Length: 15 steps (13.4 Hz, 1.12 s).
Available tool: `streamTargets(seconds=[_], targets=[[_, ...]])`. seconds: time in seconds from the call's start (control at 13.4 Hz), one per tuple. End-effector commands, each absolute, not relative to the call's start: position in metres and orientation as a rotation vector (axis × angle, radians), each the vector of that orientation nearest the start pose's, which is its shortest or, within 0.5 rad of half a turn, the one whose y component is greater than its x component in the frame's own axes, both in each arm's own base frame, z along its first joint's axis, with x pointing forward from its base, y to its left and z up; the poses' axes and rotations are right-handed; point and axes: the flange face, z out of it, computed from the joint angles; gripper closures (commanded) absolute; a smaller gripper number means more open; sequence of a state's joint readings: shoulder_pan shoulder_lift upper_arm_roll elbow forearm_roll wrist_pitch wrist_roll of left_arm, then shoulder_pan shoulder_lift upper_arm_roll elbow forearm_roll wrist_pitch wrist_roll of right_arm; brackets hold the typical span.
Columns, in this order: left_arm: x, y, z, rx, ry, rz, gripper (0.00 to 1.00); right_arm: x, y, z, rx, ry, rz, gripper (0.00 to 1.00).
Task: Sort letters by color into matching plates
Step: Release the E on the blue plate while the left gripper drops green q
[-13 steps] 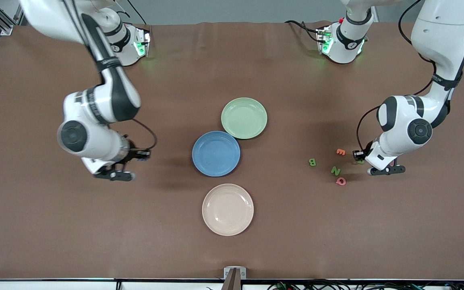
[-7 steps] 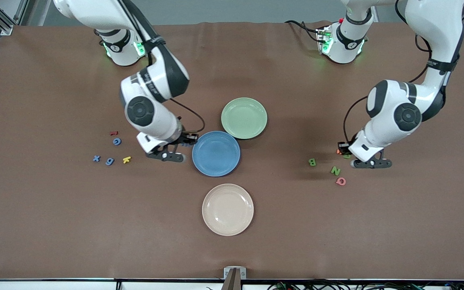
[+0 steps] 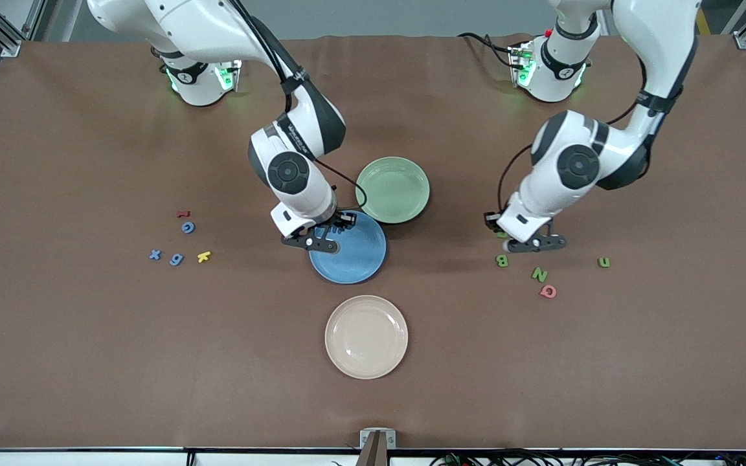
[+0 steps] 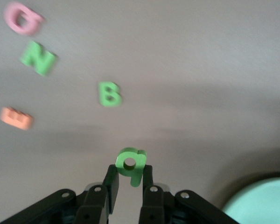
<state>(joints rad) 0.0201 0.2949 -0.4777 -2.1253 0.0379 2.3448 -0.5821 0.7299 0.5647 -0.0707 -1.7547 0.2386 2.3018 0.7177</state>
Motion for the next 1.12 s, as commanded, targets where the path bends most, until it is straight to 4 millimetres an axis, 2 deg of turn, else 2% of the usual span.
streamTargets(seconds=[0.0,0.3,0.67,0.82,0.9,1.05], targets=[[0.488,-0.293,0.271,-3.195,-0.273,0.153,1.00,0.515,0.424,0.221,-3.005,0.358,0.110,0.83],[0.453,-0.351,0.260,-3.195,-0.361,0.163,1.00,0.511,0.428,0.209,-3.016,0.353,0.120,0.83],[0.414,-0.408,0.231,-3.214,-0.552,0.182,1.00,0.498,0.440,0.206,-3.026,0.315,0.131,0.83],[0.405,-0.419,0.224,-3.212,-0.587,0.198,1.00,0.498,0.440,0.203,-3.029,0.315,0.136,0.77],[0.398,-0.425,0.222,-3.205,-0.596,0.205,1.00,0.498,0.440,0.203,-3.029,0.315,0.136,0.61],[0.393,-0.429,0.217,-3.190,-0.630,0.224,1.00,0.497,0.440,0.203,-3.033,0.319,0.146,0.01]])
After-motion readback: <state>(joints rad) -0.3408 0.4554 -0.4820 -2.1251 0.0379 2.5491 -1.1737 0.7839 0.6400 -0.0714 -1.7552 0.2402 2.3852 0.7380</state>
